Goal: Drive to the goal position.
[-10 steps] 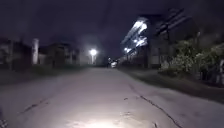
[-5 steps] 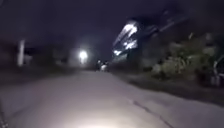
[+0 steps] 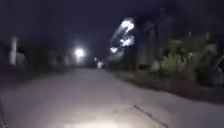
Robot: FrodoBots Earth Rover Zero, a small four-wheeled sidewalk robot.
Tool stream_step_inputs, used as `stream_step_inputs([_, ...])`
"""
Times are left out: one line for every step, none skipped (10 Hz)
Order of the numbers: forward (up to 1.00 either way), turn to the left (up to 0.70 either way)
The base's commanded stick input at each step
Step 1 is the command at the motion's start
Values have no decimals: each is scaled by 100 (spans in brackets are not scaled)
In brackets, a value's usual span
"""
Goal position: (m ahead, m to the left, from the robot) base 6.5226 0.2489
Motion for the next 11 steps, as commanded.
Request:
stream_step_inputs([70,0])
stream_step_inputs([70,0])
stream_step_inputs([70,0])
stream_step_inputs([70,0])
stream_step_inputs([70,0])
stream_step_inputs([70,0])
stream_step_inputs([70,0])
stream_step_inputs([70,0])
stream_step_inputs([70,0])
stream_step_inputs([70,0])
stream_step_inputs([70,0])
